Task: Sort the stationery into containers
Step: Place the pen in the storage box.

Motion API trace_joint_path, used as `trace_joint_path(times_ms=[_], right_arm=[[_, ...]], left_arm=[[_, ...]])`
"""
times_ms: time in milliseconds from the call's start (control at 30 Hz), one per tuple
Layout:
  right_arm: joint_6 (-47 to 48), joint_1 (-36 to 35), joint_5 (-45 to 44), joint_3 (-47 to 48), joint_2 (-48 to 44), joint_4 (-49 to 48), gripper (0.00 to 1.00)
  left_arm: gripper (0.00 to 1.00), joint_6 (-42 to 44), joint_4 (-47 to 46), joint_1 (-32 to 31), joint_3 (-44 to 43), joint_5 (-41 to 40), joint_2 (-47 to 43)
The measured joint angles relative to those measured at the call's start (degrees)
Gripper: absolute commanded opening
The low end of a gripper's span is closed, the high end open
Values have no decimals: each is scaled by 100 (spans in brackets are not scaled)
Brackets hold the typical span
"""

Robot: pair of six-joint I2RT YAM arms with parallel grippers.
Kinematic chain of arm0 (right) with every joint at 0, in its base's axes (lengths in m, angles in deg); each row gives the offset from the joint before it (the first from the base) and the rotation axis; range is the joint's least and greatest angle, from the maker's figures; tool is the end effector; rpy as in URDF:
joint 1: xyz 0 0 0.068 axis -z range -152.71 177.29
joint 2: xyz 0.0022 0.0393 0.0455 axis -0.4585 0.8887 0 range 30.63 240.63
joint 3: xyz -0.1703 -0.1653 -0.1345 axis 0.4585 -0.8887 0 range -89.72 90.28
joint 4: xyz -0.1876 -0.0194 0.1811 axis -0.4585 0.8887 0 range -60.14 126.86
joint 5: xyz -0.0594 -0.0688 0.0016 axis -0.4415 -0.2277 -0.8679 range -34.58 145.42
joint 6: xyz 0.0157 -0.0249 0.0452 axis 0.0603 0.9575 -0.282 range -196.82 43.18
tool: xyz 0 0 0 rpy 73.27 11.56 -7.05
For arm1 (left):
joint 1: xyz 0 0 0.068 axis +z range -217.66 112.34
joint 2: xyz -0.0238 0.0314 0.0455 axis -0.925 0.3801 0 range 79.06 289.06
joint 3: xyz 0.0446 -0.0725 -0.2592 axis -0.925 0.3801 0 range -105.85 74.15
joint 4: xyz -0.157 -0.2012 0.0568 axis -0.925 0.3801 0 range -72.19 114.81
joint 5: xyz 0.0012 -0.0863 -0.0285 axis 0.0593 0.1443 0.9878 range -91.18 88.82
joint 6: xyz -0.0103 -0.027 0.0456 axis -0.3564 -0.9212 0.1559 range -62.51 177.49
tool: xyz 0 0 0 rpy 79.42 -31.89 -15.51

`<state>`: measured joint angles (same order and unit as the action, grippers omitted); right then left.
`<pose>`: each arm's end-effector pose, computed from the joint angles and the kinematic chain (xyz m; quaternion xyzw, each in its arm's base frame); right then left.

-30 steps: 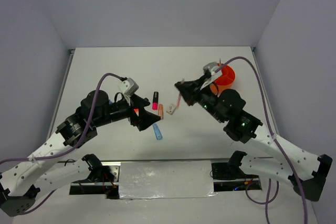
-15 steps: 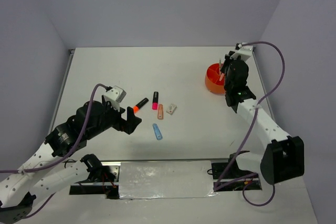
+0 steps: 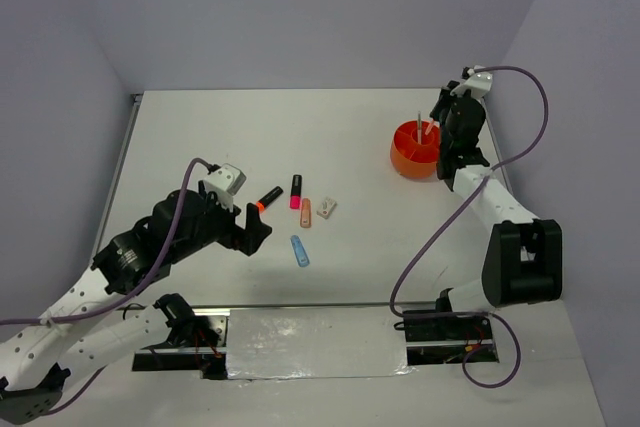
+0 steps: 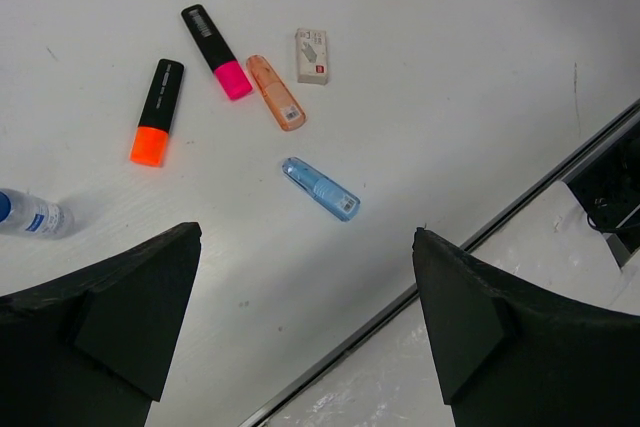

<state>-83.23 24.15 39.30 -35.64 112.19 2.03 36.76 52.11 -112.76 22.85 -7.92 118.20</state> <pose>0.3346 0.0084 0.3155 0.1193 0.6949 -0.0400 0.7080 0.1042 -0.0986 0.3493 0.1428 0.8165 -0.2618 0.4943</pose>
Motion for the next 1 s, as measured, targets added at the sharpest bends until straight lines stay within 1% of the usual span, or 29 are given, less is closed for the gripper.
trace_joint_path(times_ms=[133, 167, 200, 333, 433, 467, 533, 567, 600, 733, 833, 867, 900, 933, 1000], right_arm=[[20, 33, 197, 247, 210, -232, 0], [28, 42, 227, 275, 282, -267, 6], [33, 52, 249, 293, 345, -280, 8], [28, 90, 313, 291, 634, -297, 11], [0, 94, 339, 256, 776, -310, 18], [-11, 94, 352, 223, 785, -317, 26], [-50, 94, 380, 146, 785, -369, 36], [-74, 94, 420, 83, 785, -459, 51], [-125, 96, 446, 13, 780, -516, 57], [-168, 105, 503, -310, 726, -619, 63], [-210, 105, 509, -476, 651, -619, 70], [-236, 105, 522, -505, 597, -586, 75], [-264, 105, 531, -509, 533, -557, 76], [-289, 103, 553, -507, 437, -518, 99], [-413, 66, 586, -507, 127, -367, 100]], left_arm=[[99, 2, 0, 0, 4, 17, 66], [99, 2, 2, 0, 9, 20, 72], [99, 4, 0, 0, 9, 26, 74], [99, 4, 0, 0, 9, 46, 85], [99, 4, 0, 0, 9, 57, 96], [99, 4, 0, 0, 9, 61, 98], [99, 7, 0, 0, 9, 63, 114], [99, 11, 0, 0, 9, 63, 118], [99, 26, 0, 0, 9, 63, 127], [99, 105, 0, 0, 9, 66, 142], [99, 109, 0, 0, 9, 66, 173], [99, 109, 0, 0, 9, 63, 177], [99, 109, 0, 0, 9, 61, 177], [99, 109, 0, 0, 9, 55, 177], [99, 101, 2, 0, 9, -33, 177]])
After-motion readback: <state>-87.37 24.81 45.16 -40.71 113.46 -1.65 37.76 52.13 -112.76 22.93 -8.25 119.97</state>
